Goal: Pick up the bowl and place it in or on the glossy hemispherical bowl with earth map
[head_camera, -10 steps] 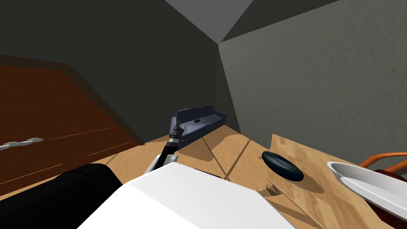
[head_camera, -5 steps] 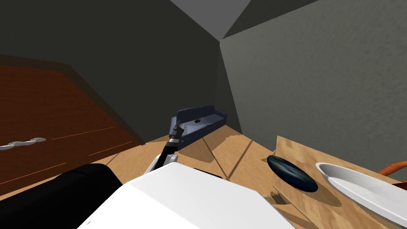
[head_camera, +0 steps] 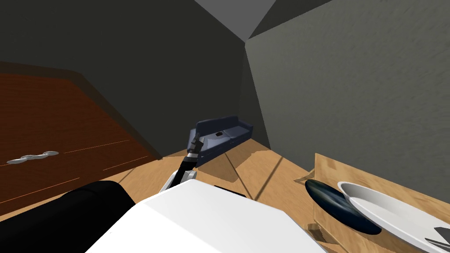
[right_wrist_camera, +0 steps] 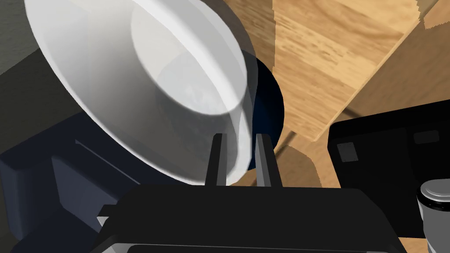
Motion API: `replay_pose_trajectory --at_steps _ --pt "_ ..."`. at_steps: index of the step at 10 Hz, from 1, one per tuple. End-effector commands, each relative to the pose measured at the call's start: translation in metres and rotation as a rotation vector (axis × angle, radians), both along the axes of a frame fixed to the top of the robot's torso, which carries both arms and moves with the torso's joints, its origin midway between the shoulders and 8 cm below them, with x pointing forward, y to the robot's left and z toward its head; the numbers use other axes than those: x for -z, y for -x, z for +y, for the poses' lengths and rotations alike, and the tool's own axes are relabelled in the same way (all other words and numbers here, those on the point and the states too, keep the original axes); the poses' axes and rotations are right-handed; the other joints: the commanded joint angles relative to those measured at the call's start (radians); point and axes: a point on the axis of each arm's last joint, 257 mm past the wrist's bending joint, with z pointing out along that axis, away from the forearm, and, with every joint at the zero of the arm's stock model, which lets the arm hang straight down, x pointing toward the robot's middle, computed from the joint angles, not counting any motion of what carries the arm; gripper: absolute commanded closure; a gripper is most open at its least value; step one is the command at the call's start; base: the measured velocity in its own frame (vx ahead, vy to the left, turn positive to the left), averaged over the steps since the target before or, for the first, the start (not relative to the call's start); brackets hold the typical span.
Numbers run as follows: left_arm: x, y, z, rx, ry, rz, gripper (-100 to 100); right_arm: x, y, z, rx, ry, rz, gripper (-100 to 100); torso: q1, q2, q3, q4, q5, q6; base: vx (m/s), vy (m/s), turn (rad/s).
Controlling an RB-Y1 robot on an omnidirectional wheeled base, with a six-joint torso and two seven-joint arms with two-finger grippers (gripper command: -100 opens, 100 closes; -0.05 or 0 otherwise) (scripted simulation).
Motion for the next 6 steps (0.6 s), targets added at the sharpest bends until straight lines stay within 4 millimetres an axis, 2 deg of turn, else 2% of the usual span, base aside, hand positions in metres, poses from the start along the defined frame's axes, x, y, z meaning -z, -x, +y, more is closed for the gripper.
replay_pose_trajectory --at_steps 1,5,6 --pt "0.0000 0.0000 0.0000 0.000 0.000 0.000 0 0.0000 0.0000 0.0000 0.000 0.000 0.000 -100 0.000 0.000 0.000 0.000 0.000 0.000 0.006 0.002 0.004" --pt "0.0000 0.0000 0.0000 0.000 0.000 0.000 0 -0.0001 -0.0001 0.0000 0.000 0.000 0.000 -100 0.000 0.004 0.002 0.001 0.000 0.000 0.000 0.000 0.000" --pt "0.0000 0.0000 0.0000 0.000 0.000 0.000 0 -0.0001 -0.0001 0.0000 0.000 0.000 0.000 0 0.000 0.004 0.002 0.001 0.000 0.000 0.000 0.000 0.000"
